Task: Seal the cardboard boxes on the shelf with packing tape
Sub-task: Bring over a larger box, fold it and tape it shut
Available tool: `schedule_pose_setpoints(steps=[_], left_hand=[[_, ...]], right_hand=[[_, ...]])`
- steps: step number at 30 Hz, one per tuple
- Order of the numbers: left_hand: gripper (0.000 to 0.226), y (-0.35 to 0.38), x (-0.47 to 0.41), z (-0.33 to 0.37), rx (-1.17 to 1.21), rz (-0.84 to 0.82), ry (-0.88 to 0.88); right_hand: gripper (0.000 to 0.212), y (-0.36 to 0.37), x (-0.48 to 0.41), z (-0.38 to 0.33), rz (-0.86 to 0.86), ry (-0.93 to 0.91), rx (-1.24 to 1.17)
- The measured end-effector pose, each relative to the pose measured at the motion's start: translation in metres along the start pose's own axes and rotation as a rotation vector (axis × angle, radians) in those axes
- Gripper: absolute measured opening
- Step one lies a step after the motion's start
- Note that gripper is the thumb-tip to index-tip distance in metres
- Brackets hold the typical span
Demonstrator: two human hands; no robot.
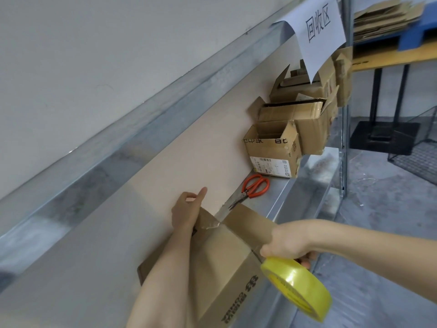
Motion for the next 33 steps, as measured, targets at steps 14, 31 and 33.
schedule_pose_setpoints(steps=[14,31,33], left_hand=[[0.046,-0.010,0.002,0.000,0.278,0.014,0.037],[0.036,-0.012,0.002,-0.004,0.176,0.034,0.159],[0.037,-0.010,0.004,-0.005,0.083,0.028,0.182]], right_hand=[[0.040,-0.018,0.003,0.006,0.131,-0.033,-0.091],[0.041,-0.065,0.014,-0.008,0.325,-0.160,-0.251],[0.041,-0.072,0.016,-0.013,0.351,-0.165,-0.240]])
Point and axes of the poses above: each hand's wrist, its own x-axis away from the middle knuckle, its own y-axis out of the palm, z = x × y, the point moved 1 cm from there along -x, towards the middle knuckle, and after that the axes turned 6 degrees about y, right-handed, at the moved point
